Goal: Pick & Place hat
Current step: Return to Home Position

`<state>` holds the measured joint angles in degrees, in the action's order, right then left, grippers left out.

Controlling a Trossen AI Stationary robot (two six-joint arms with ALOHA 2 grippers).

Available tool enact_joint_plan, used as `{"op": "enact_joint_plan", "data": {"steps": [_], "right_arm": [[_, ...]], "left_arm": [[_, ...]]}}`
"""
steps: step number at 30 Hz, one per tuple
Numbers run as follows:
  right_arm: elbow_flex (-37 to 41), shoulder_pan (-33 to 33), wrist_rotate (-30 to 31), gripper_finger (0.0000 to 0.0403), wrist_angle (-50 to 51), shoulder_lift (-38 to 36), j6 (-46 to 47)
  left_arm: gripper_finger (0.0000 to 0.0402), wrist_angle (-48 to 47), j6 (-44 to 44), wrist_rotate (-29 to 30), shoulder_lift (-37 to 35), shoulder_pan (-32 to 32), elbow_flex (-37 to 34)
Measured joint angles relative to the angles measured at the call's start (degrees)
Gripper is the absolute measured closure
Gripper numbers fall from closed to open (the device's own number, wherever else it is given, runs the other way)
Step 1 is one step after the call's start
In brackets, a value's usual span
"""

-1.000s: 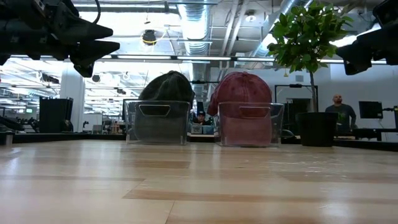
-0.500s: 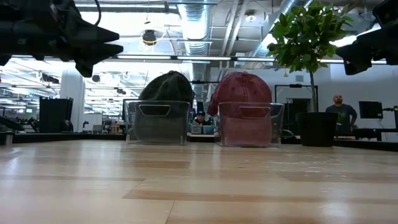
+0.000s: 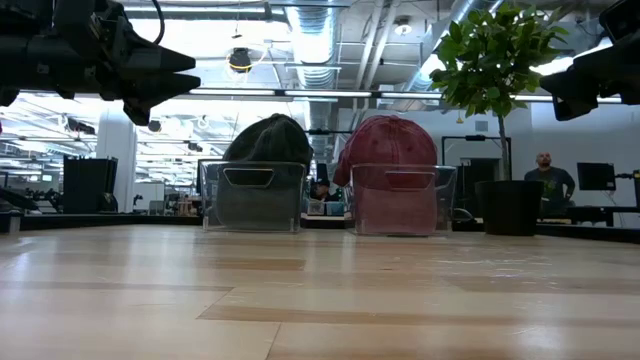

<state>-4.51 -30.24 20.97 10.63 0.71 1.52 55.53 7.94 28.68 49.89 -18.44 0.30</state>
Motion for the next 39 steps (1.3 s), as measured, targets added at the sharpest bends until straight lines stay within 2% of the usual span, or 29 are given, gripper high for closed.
{"op": "enact_joint_plan", "data": {"steps": [12,20,39], "right_arm": [[0.02,0.0,0.0,0.0218,0.0,0.0,0.0],[0.02,0.0,0.0,0.0222,0.02,0.0,0.0],[0.02,0.0,0.0,0.022,0.02,0.0,0.0]], "left_arm": [[0.0239,1.27,-2.79,-0.35,-0.02,0.02,0.0],[0.0239,1.38,-2.96,-6.26,-0.02,0.0,0.0],[0.0239,1.53,-2.94,-6.4,-0.02,0.0,0.0]]}}
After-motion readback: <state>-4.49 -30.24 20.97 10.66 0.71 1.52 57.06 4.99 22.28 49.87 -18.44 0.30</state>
